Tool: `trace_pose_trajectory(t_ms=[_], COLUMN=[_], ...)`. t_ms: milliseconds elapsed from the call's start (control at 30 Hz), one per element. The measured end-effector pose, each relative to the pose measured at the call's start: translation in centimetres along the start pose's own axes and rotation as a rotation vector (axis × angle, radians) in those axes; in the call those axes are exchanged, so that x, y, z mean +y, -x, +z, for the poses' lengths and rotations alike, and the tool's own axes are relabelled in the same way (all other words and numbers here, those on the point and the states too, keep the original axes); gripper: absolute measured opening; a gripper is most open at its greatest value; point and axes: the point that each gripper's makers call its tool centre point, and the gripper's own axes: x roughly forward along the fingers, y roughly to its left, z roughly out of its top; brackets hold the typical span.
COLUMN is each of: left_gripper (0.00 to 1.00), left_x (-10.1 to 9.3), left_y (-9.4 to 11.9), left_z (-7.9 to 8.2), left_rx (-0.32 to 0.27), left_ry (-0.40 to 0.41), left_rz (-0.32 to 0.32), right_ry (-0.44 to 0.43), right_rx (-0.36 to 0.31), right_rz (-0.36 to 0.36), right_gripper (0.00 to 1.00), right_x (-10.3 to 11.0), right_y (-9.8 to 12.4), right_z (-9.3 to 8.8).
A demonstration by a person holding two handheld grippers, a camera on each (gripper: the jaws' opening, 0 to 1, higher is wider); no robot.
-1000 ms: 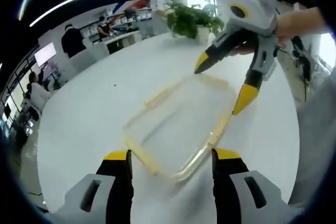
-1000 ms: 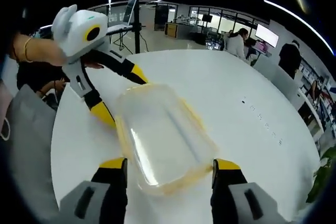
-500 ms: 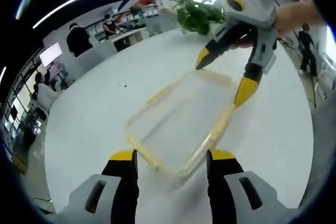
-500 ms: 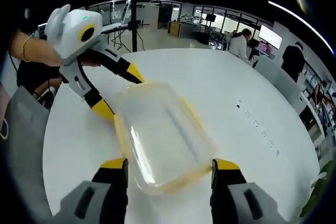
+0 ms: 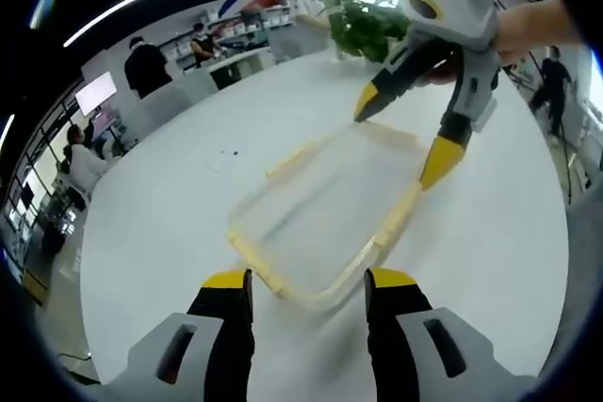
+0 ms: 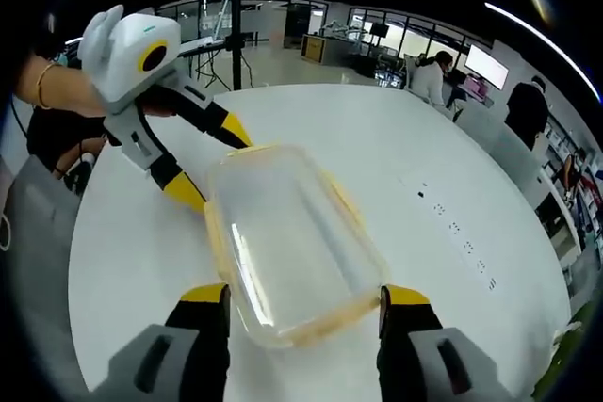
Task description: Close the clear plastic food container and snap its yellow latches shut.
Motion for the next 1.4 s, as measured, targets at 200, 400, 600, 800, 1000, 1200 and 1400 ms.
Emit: trace_pose_trajectory(t_ms=[200,400,600,800,1000,1200,1400], left_gripper=[0.47,0.50,0.51,0.51,0.54,0.60,0.64], left_x=[-0.1,0.0,0.1,-0.8,-1.9,-2.6,-2.9], left_y=[0.5,1.5,3.3,5.3,7.5,9.8,11.4], left_z=[-0.1,-0.6,-0.1,0.5,1.1,1.5,0.5], left_rx=[0.007,0.023,0.000,-0.048,-0.126,-0.221,-0.221], left_ry=[0.043,0.039,0.061,0.113,0.165,0.218,0.236], left_rz=[-0.005,-0.004,0.010,0.008,-0.003,0.011,0.042], right_ry=[-0.014,-0.067,-0.138,-0.230,-0.294,-0.357,-0.365], right_rx=[0.003,-0.030,-0.055,-0.101,-0.119,-0.205,-0.233], right_rz=[-0.016,-0.031,-0.048,-0.107,-0.116,-0.126,-0.129], right_gripper=[0.64,0.66,0.66,0.66,0.66,0.67,0.74], right_x=[-0.2,0.3,1.2,2.2,3.7,5.2,7.2], right_y=[0.1,0.9,2.2,3.9,5.2,7.0,9.0], right_z=[-0.2,-0.3,-0.7,-0.8,-1.3,-0.5,-0.1])
